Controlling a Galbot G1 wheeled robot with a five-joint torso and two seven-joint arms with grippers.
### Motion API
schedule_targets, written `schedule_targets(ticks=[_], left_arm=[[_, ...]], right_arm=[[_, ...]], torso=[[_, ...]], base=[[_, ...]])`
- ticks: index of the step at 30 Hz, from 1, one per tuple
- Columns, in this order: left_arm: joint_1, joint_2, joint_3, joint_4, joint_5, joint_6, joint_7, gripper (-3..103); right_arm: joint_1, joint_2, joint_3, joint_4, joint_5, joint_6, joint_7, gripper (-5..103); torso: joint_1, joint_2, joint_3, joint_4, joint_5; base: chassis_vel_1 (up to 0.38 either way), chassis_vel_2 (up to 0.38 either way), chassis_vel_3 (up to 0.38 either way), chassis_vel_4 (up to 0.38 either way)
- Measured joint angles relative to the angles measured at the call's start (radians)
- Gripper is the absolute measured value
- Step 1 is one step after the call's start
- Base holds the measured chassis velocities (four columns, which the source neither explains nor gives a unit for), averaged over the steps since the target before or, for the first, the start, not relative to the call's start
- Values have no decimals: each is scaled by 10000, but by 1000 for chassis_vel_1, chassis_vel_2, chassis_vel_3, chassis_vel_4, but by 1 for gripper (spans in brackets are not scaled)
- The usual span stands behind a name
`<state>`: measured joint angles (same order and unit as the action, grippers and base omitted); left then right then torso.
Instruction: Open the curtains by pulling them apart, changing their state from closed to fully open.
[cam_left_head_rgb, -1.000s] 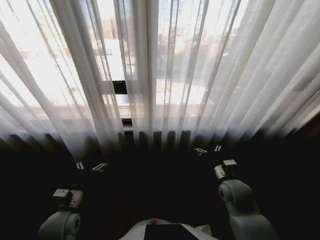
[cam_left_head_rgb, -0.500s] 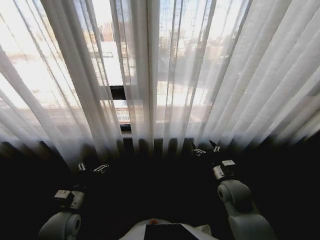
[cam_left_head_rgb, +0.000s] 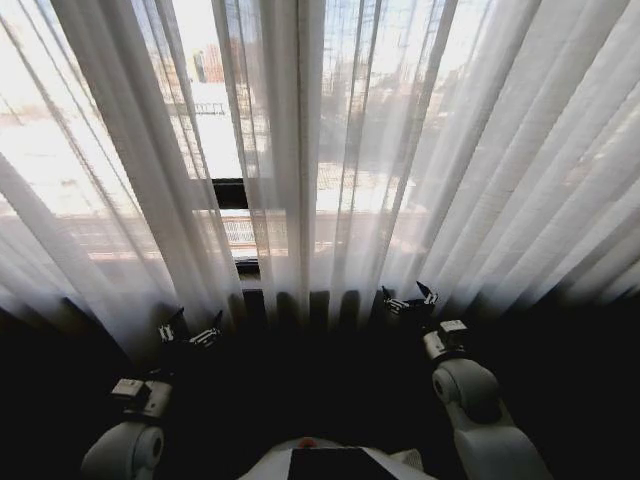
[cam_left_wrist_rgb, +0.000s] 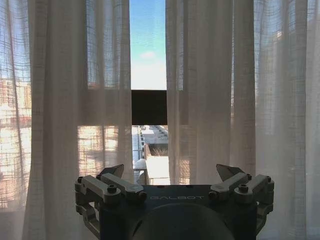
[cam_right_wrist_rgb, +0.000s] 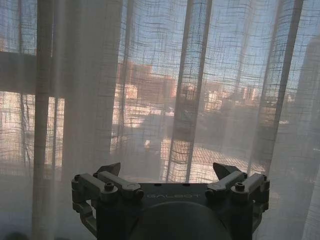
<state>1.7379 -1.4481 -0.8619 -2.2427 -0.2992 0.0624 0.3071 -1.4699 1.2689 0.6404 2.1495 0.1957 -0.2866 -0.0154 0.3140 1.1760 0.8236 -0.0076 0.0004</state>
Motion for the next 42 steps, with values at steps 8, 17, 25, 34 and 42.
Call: schedule_targets(ticks=[8,17,25,34,42], left_arm=[[-50,6,5,162,-10,-63,168,100],[-17,-16,-6,221,-35,-215,223,100],[-7,-49,-15,211,-38,-234,235,100],[40,-92,-38,169,-38,-279,262,100],[45,-123,-25,175,-31,-308,271,100]], right_arm=[[13,61,-130,-61,-664,167,-156,100],[-31,114,-280,-89,-881,260,-163,100],[-56,119,-298,-117,-881,285,-165,100],[-99,116,-300,-119,-877,302,-165,100],[-123,120,-301,-169,-869,326,-166,100]], torso=[[-1,0,-2,0,-5],[-3,1,-1,-1,-1],[-2,0,-1,-1,-1],[-2,0,-1,0,-1],[-1,0,-1,0,-2]], base=[[-31,31,31,-24],[3,5,-2,-8],[107,120,-86,-135],[257,246,-265,-243],[339,337,-336,-328]])
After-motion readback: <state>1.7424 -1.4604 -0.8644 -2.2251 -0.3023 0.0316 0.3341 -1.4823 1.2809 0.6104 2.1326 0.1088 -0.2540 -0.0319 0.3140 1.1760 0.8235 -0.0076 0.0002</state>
